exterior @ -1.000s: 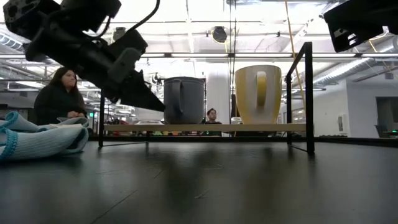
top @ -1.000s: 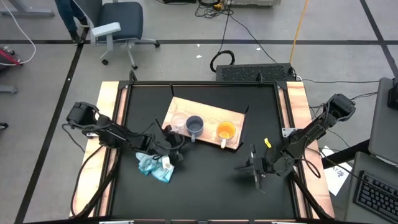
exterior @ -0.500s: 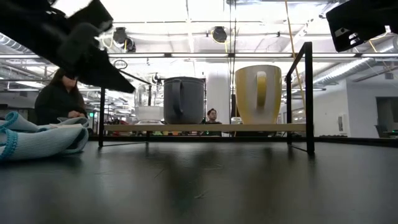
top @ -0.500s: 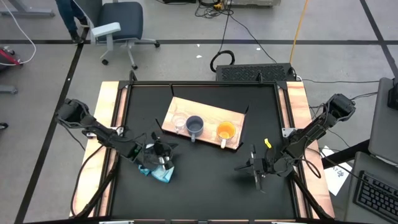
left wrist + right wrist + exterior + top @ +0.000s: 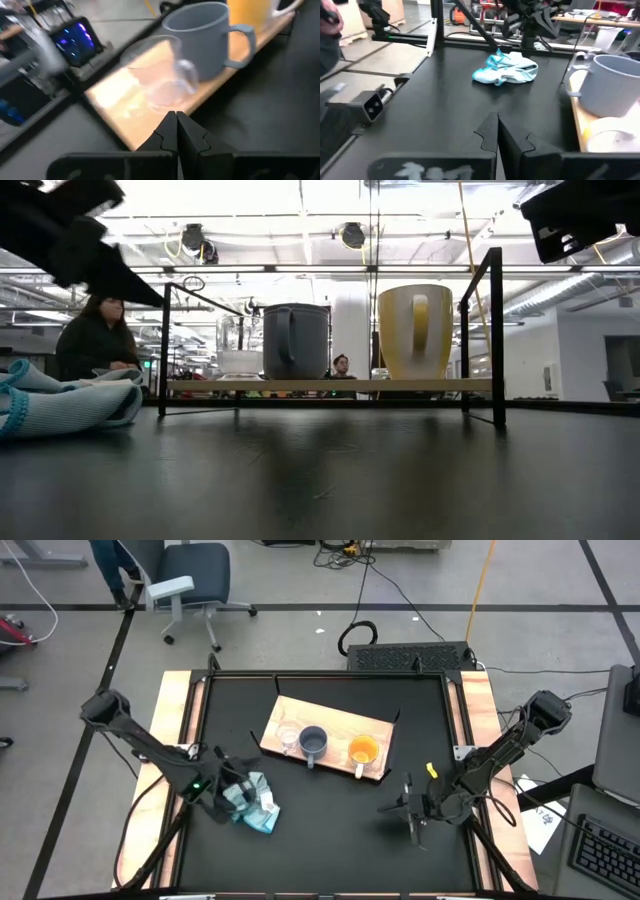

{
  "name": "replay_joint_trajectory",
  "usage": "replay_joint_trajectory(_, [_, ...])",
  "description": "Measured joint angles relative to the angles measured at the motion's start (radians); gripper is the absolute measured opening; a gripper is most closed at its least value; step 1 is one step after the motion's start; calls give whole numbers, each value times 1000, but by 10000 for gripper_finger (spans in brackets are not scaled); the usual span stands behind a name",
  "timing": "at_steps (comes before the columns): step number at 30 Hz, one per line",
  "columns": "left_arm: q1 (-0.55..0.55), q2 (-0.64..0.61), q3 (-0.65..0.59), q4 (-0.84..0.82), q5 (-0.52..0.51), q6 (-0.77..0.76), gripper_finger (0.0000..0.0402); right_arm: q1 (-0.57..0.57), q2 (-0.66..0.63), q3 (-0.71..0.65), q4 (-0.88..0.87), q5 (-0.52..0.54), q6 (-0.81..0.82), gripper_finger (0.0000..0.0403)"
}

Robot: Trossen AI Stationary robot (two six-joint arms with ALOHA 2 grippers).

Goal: Stack small to large cups/mugs on shelf
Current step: Return to Home Position

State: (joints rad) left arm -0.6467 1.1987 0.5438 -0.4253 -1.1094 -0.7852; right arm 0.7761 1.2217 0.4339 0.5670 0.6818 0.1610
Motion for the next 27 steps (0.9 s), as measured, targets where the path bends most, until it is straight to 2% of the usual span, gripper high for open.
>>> replay_joint_trajectory(5, [-95,-122,0,-251,-88,-150,0,26,-30,0,-25,67,-21,0])
replay_joint_trajectory(8, [-159,-176,-9,-331,-126,-224,0,41,-57,0,-67,138,-18,0])
replay_joint_trajectory(12, [-249,-241,-63,-334,-173,-243,0,40,-86,0,-119,163,-5,0])
replay_joint_trajectory(16, [-325,-293,-139,-334,-223,-313,0,40,-113,0,-161,237,-5,0])
replay_joint_trajectory(19, [-369,-323,-202,-335,-247,-376,0,45,-141,0,-205,238,8,0])
replay_joint_trajectory(23, [-424,-368,-264,-342,-270,-449,0,72,-183,0,-261,291,34,0])
replay_joint_trajectory(27, [-467,-403,-280,-364,-296,-452,0,115,-231,0,-291,321,29,0])
